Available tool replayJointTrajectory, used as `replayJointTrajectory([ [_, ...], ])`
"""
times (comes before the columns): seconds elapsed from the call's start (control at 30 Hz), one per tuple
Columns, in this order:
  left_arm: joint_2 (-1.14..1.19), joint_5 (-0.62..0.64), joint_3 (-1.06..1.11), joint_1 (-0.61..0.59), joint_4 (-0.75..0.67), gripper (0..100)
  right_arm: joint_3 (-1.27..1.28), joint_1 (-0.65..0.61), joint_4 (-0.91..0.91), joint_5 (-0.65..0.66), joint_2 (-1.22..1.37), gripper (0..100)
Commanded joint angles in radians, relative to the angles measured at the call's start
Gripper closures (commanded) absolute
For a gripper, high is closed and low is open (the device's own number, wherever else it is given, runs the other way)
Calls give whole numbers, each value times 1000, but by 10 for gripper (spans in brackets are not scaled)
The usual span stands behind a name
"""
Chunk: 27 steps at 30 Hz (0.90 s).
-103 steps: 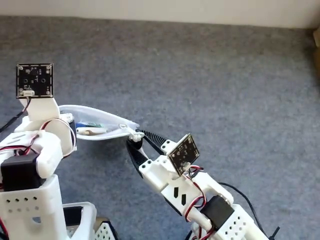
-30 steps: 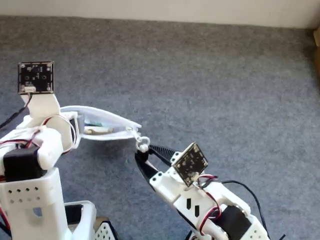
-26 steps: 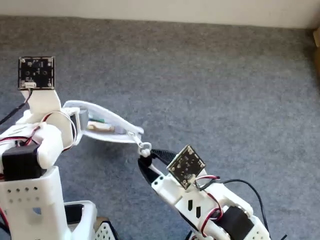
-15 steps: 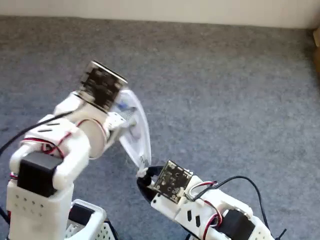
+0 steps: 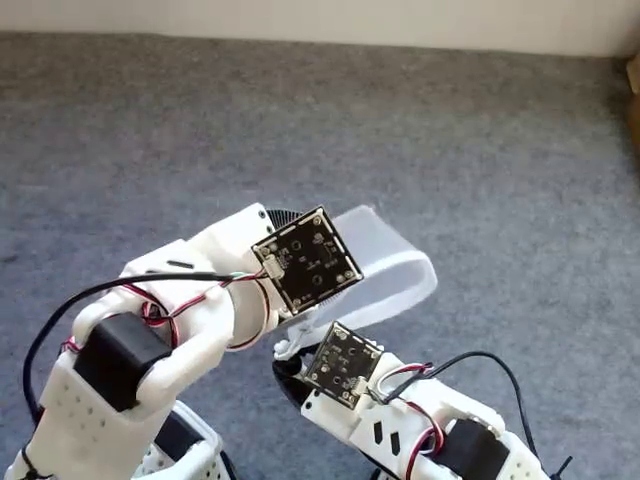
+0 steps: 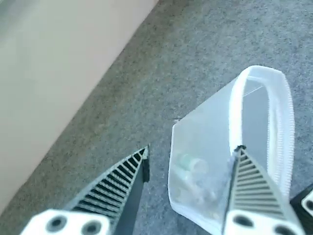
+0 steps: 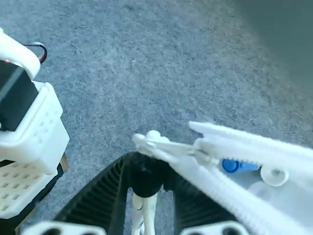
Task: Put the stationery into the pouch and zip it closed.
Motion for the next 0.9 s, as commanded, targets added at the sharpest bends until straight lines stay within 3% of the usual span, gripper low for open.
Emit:
replayJointTrajectory([
  [0.0,1,-8,-18,16,2,723,-62,-7,4,14,16,994],
  [0.43,-1,26,-229,18,157,723,-101,-4,12,9,-120,994],
  [0.67,-1,20,-306,16,302,723,-237,-4,127,6,-120,994],
  [0.87,-1,-74,-295,15,423,723,-311,-4,205,-41,-117,994],
])
